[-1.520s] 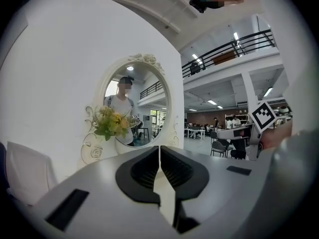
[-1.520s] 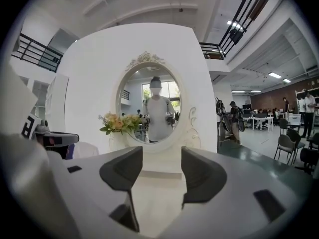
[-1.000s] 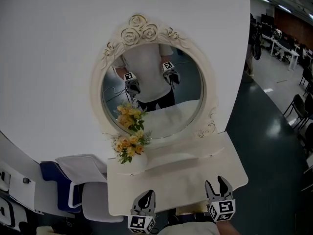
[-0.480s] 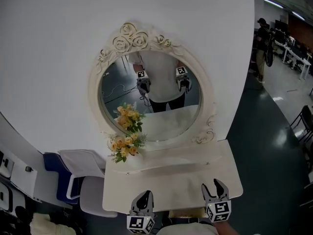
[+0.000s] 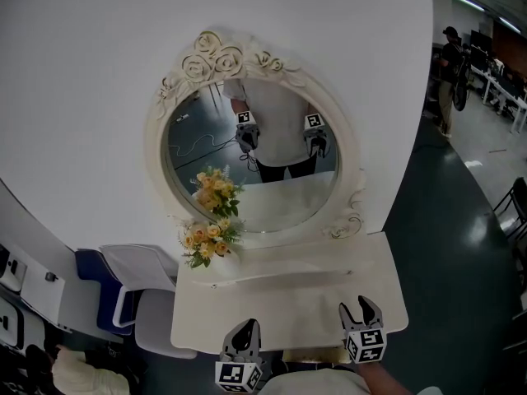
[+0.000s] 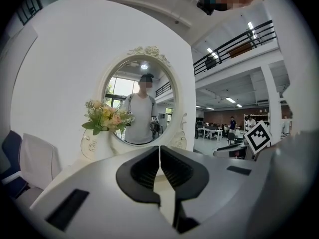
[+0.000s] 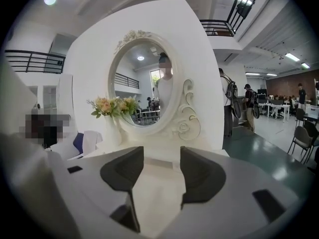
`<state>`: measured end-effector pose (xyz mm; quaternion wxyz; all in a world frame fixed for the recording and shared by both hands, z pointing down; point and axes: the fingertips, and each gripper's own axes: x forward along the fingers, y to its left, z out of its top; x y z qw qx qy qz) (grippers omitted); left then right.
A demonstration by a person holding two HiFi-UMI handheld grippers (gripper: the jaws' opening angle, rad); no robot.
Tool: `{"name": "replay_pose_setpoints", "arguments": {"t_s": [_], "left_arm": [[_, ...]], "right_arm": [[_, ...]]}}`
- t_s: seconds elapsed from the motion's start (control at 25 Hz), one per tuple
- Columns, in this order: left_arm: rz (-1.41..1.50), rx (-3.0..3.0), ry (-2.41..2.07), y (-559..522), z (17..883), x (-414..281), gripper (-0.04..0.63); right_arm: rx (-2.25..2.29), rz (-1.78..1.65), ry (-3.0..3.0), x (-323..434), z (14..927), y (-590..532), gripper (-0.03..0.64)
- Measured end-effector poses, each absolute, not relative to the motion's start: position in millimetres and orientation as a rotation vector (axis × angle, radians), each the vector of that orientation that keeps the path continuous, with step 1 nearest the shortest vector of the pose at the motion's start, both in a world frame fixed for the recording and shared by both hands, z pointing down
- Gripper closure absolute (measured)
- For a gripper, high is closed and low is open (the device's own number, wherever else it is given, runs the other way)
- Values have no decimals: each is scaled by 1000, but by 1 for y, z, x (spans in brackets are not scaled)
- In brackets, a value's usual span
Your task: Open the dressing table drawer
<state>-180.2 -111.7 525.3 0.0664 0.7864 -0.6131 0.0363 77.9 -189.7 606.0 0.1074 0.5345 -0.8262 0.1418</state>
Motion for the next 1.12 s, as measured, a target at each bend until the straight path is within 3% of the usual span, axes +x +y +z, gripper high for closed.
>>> {"name": "replay_pose_setpoints", "arguments": {"t_s": [1.12], "left_arm": [[160,2312,-1849,-120,538,-194,570]], "right_arm": [[1455,549,-2195,81,718,-258,397]]}}
